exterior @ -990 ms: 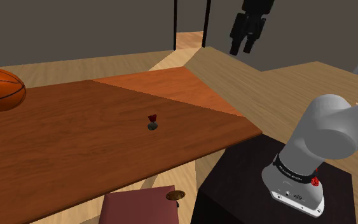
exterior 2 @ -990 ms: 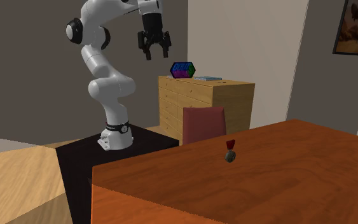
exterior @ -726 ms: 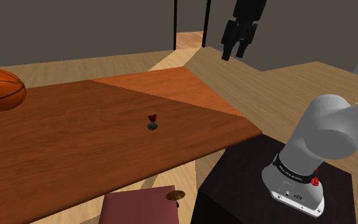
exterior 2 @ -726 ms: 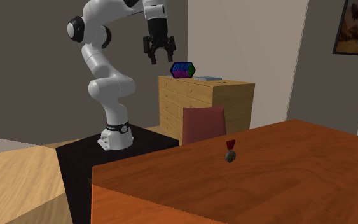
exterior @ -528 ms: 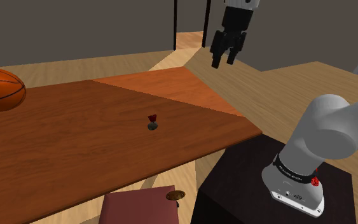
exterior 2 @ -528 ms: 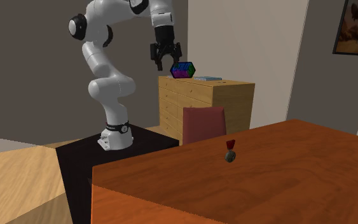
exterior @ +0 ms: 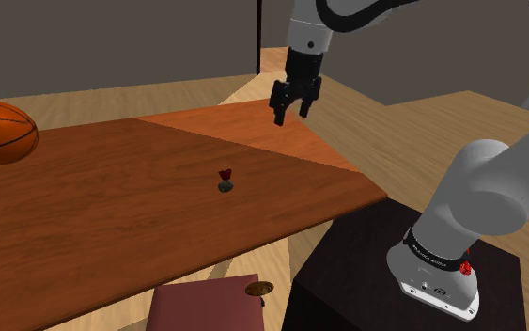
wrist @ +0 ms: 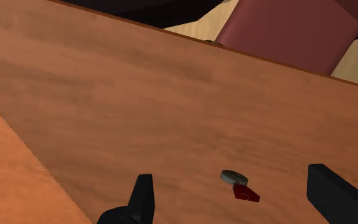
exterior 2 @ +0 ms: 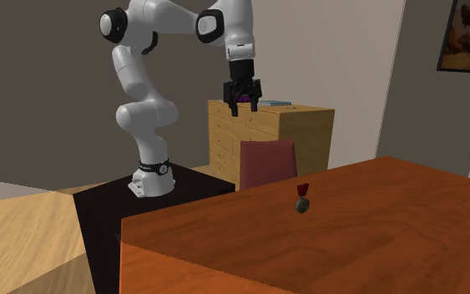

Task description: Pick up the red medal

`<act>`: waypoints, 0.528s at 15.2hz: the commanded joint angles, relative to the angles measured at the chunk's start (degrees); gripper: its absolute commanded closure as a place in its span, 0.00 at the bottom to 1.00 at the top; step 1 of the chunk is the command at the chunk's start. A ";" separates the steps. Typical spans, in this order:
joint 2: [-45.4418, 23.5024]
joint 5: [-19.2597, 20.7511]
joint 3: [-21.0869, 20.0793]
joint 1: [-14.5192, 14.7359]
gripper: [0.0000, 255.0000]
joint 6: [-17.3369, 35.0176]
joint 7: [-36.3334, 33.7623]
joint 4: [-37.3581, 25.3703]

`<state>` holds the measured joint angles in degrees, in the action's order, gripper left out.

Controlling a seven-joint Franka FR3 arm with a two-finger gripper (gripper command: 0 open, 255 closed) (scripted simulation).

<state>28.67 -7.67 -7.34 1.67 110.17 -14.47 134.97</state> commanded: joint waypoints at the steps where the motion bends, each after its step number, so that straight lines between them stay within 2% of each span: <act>1: -3.50 0.32 -0.99 -0.12 0.00 4.09 -0.92 0.41; 8: -17.90 3.40 -4.39 -0.58 0.00 14.89 -5.89 -3.48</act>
<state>12.60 -4.86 -11.58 1.32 123.75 -19.96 132.08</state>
